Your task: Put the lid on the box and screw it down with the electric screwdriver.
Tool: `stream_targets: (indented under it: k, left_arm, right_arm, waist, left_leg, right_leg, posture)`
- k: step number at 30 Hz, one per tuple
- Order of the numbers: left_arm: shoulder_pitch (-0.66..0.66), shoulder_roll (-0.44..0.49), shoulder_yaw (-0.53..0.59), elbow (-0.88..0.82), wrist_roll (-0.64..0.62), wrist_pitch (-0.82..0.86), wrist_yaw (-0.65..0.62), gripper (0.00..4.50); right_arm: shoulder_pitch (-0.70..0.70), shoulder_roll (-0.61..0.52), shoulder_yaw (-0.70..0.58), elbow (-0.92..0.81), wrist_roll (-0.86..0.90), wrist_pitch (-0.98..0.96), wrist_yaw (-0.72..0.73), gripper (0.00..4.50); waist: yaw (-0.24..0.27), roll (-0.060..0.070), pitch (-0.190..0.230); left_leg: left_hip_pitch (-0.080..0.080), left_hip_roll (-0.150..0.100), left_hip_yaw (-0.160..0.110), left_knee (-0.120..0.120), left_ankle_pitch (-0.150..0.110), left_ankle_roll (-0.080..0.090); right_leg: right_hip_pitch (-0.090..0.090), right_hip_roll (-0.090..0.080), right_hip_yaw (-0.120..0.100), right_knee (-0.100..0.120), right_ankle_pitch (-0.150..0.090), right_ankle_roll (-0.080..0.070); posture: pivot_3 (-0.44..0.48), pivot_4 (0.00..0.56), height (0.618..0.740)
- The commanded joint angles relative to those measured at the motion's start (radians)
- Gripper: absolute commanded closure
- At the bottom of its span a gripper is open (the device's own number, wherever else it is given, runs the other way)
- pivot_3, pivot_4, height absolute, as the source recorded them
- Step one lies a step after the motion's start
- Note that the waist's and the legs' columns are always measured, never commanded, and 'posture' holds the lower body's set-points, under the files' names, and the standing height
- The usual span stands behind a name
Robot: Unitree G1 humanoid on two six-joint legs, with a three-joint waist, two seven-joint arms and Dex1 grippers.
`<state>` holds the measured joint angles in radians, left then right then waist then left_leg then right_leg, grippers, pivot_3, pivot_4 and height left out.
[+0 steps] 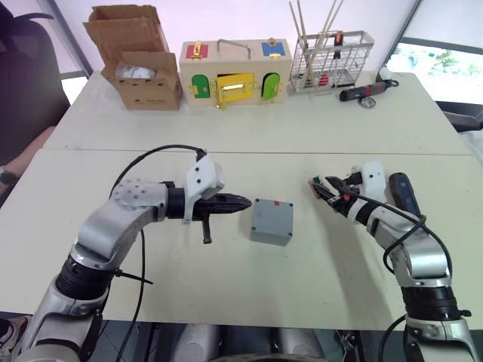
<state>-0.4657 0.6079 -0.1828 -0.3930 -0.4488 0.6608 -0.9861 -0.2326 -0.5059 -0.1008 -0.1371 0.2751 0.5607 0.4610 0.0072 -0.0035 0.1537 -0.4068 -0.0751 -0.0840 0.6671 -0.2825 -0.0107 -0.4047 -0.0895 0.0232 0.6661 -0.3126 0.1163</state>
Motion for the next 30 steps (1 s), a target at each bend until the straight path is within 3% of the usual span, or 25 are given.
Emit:
stream_targets:
  k: [1, 4, 13, 30]
  left_arm:
    - [0.000, 0.008, -0.003, -0.011, 0.001, -0.022, -0.005, 4.50]
    - [0.000, 0.007, -0.003, -0.010, 0.004, -0.023, -0.007, 4.50]
    - [-0.003, 0.008, -0.004, -0.001, 0.009, -0.029, -0.010, 4.50]
    - [-0.005, 0.016, -0.010, 0.028, 0.010, -0.055, -0.040, 4.50]
  right_arm:
    - [-0.008, 0.003, -0.003, -0.009, -0.010, -0.017, -0.003, 3.11]
    - [-0.006, 0.005, -0.004, -0.007, -0.013, -0.015, -0.004, 4.49]
    - [-0.002, 0.009, -0.002, -0.006, -0.027, -0.015, -0.004, 4.49]
    - [-0.027, -0.046, -0.080, -0.278, 0.056, 0.113, 0.000, 4.49]
  waist:
    - [0.000, 0.000, 0.000]
    - [0.000, 0.000, 0.000]
    - [0.000, 0.000, 0.000]
    - [0.000, 0.000, 0.000]
  left_leg:
    - [0.000, 0.000, 0.000, 0.000, 0.000, 0.000]
    - [0.000, 0.000, 0.000, 0.000, 0.000, 0.000]
    - [0.000, 0.000, 0.000, 0.000, 0.000, 0.000]
    - [0.000, 0.000, 0.000, 0.000, 0.000, 0.000]
  right_leg:
    - [0.000, 0.000, 0.000, 0.000, 0.000, 0.000]
    - [0.000, 0.000, 0.000, 0.000, 0.000, 0.000]
    - [0.000, 0.000, 0.000, 0.000, 0.000, 0.000]
    - [0.000, 0.000, 0.000, 0.000, 0.000, 0.000]
  posture:
    - [0.000, 0.150, 0.740]
    - [0.000, 0.150, 0.740]
    - [0.000, 0.150, 0.740]
    - [0.000, 0.150, 0.740]
